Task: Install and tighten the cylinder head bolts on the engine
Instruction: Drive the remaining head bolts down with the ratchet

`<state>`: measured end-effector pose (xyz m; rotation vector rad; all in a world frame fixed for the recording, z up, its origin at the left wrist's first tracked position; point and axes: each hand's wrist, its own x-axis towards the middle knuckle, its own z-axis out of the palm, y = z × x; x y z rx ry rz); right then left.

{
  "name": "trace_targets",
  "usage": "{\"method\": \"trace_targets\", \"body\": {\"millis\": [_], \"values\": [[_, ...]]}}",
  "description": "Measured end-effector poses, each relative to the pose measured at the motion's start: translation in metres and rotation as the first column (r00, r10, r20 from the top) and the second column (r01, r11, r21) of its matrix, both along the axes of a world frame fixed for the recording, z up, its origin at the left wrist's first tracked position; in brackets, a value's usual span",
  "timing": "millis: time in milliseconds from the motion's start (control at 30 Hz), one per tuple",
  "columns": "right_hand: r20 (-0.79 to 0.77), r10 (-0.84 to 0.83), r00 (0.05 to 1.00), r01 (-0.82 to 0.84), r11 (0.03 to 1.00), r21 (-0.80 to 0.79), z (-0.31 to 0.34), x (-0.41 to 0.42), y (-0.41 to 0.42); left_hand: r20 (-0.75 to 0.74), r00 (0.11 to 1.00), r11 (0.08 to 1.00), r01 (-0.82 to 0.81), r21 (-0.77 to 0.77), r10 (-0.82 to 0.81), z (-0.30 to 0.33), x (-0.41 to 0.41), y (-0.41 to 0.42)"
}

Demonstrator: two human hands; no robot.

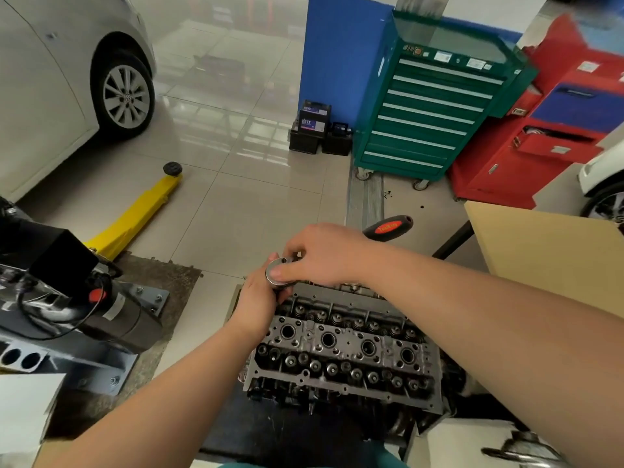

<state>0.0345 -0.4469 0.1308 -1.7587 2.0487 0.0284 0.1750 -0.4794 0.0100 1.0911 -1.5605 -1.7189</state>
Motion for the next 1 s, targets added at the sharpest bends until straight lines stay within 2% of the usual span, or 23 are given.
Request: {"method": "trace_targets", "body": {"millis": [67, 133, 267, 400, 467, 600, 700, 767, 833, 900, 1000], "values": [[0.109, -0.088, 0.99, 0.083, 0.995, 0.055, -0.001, -0.002, -0.003, -0.015, 1.0, 1.0, -0.005, 0.004, 0.005, 0.0, -0.002, 0.0], [0.154, -0.136, 0.979, 0.124, 0.989, 0.081, -0.001, -0.001, -0.006, 0.0, 1.0, 1.0, -0.011, -0.003, 0.011, -0.003, -0.003, -0.001], [0.174, -0.159, 0.972, 0.146, 0.986, 0.083, -0.002, -0.001, -0.009, -0.037, 0.999, 1.0, 0.014, 0.005, -0.014, -0.009, -0.002, -0.004], [0.304, -0.196, 0.932, 0.16, 0.977, 0.139, 0.008, -0.007, -0.007, -0.043, 0.995, 0.995, 0.09, -0.036, -0.091, -0.013, -0.005, -0.009], [0.396, -0.209, 0.894, 0.187, 0.978, 0.095, 0.021, -0.011, -0.01, -0.031, 0.993, 0.993, 0.114, -0.001, -0.114, -0.014, -0.006, -0.01], [0.536, -0.279, 0.797, 0.367, 0.928, -0.062, 0.045, -0.033, -0.01, -0.054, 0.991, 0.992, 0.121, 0.019, -0.12, -0.02, -0.007, -0.01], [0.504, -0.396, 0.767, 0.498, 0.863, -0.081, 0.034, -0.067, 0.012, -0.098, 0.993, 0.996, 0.069, 0.048, -0.064, -0.021, -0.009, -0.008], [0.519, -0.476, 0.711, 0.559, 0.829, -0.006, 0.015, -0.097, 0.044, -0.093, 0.995, 0.997, 0.037, 0.073, -0.03, -0.023, -0.011, -0.006], [0.483, -0.534, 0.694, 0.584, 0.81, 0.057, -0.01, -0.13, 0.086, -0.109, 0.994, 0.992, 0.006, 0.127, 0.008, -0.023, -0.011, -0.005], [0.349, -0.611, 0.711, 0.635, 0.77, 0.056, -0.04, -0.16, 0.132, -0.118, 0.992, 0.99, -0.024, 0.142, 0.041, -0.022, -0.012, -0.004], [0.035, -0.687, 0.725, 0.688, 0.725, -0.014, -0.078, -0.196, 0.198, -0.104, 0.99, 0.991, -0.087, 0.101, 0.097, -0.023, -0.014, -0.003]]}}
